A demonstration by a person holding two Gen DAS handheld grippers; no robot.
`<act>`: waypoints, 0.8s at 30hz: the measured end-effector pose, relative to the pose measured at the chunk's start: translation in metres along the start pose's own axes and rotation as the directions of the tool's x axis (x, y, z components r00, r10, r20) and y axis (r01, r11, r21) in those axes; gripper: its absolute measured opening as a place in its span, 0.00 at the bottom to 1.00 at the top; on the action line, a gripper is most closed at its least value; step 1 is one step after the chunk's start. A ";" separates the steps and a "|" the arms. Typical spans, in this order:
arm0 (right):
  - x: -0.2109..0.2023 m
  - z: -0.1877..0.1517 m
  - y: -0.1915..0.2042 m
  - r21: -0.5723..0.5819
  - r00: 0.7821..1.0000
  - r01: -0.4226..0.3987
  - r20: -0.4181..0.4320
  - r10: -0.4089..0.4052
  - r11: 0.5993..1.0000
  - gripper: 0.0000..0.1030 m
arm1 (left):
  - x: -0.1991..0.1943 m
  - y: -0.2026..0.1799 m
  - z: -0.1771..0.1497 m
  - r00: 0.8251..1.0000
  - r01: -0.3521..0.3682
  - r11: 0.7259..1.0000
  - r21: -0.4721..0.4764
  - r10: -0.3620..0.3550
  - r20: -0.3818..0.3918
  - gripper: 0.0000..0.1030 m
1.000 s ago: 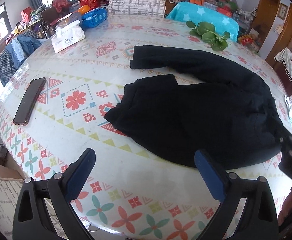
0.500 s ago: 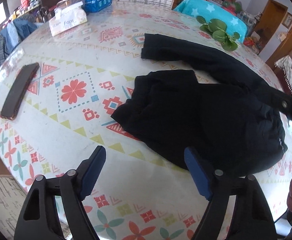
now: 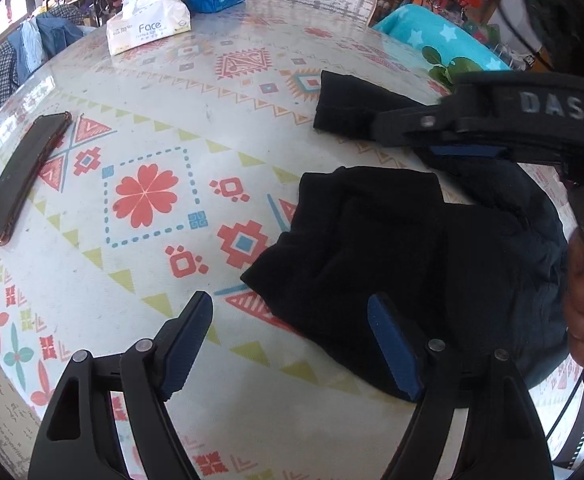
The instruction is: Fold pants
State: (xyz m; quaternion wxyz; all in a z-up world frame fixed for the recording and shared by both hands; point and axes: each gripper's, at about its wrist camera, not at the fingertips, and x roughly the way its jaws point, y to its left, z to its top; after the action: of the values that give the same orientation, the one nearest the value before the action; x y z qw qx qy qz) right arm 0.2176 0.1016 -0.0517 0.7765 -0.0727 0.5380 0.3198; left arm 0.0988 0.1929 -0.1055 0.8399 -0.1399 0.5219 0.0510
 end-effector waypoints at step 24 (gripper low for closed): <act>0.107 0.033 0.088 -0.094 0.979 -0.113 -0.182 0.094 0.989 0.12 | 0.009 0.028 0.010 0.999 -0.025 0.998 -0.052 0.023 -0.029 0.18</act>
State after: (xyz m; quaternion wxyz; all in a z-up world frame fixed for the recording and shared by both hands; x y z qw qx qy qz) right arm 0.2164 0.2308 -0.1119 0.7030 -0.1129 0.5907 0.3796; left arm 0.1053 0.2218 -0.1139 0.8278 -0.1564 0.5338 0.0727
